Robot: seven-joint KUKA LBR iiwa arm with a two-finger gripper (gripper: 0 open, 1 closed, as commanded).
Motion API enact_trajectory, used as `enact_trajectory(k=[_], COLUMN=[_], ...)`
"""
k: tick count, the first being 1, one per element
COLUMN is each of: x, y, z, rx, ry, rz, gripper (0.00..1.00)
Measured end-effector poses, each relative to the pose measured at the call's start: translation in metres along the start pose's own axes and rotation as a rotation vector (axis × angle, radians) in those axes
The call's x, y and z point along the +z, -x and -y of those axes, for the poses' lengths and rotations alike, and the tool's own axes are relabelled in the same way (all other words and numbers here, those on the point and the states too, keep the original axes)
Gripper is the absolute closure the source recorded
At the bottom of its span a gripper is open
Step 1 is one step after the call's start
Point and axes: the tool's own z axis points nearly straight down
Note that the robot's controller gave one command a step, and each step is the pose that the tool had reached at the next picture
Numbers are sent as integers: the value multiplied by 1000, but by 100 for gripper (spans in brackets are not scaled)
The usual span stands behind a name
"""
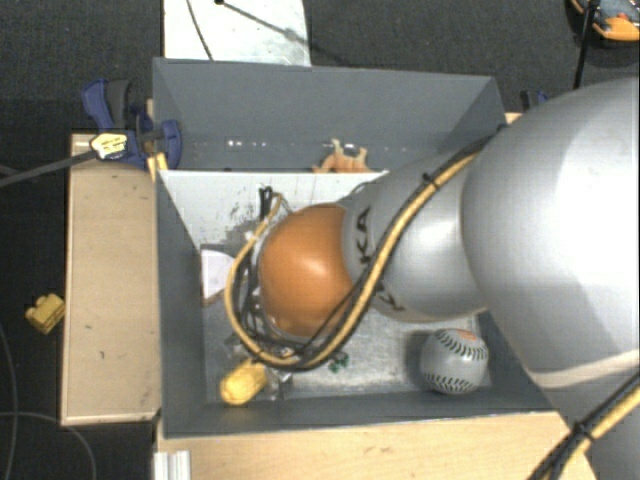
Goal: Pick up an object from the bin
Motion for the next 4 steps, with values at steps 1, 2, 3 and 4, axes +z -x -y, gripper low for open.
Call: enact_trajectory(k=[1,2,3,4], x=[-3,-16,-39,-59], y=[-1,-2,-2,0], z=[0,-1,-1,0], rx=[2,4,2,4], ry=[1,3,3,-1], rz=[-3,-11,-13,-4], gripper=[100,100,100,100])
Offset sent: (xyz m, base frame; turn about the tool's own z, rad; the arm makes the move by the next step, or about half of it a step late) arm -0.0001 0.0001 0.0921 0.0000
